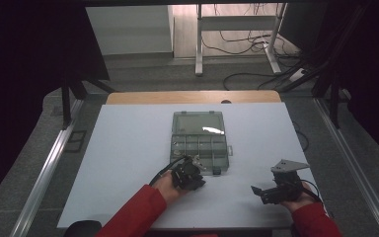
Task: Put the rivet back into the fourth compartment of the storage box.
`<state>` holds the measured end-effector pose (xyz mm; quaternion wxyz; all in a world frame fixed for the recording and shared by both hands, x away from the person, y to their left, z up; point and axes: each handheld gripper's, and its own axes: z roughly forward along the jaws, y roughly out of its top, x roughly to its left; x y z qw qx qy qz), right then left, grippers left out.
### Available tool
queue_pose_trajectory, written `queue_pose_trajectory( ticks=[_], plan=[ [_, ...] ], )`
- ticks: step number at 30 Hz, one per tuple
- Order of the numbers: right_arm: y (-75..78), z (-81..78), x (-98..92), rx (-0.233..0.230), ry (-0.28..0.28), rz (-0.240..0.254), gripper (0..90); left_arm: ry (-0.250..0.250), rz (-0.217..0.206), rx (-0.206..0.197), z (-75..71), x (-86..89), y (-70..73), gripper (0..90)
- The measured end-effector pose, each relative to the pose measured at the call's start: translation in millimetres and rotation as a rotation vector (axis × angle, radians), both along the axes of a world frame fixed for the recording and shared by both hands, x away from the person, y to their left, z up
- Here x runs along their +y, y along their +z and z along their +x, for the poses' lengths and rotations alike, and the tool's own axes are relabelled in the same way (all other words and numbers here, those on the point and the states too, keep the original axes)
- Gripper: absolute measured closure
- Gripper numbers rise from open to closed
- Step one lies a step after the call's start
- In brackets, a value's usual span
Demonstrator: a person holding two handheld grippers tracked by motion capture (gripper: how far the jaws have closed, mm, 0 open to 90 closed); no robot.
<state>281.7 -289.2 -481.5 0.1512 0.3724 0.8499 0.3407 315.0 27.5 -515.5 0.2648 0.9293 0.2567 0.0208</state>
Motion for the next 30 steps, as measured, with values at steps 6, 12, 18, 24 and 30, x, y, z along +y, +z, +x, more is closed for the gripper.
queue_pose_trajectory(
  ticks=[6, 12, 18, 24, 30],
  plan=[
    [0.0, -0.1, -0.2, -0.001, -0.001, 0.0, 0.0, 0.001, 0.007, -0.014, -1.9, 0.0, -0.2, 82.8],
    [0.1, -0.3, -0.3, -0.001, -0.001, 0.0, 0.0, 0.022, -0.04, 0.026, 1.4, 5.6, 1.8, 82.9],
    [0.5, -0.4, -0.6, -0.002, -0.002, 0.002, 0.0, 0.02, -0.079, 0.048, 1.9, 11.4, 12.1, 82.8],
    [0.6, -0.3, -0.6, -0.001, -0.004, 0.003, 0.0, 0.015, -0.097, 0.048, 0.7, 13.7, 21.6, 82.8],
    [0.8, -0.7, -0.5, 0.0, -0.006, 0.004, 0.0, 0.02, -0.119, 0.044, 1.4, 18.9, 32.3, 82.8]
  ],
)
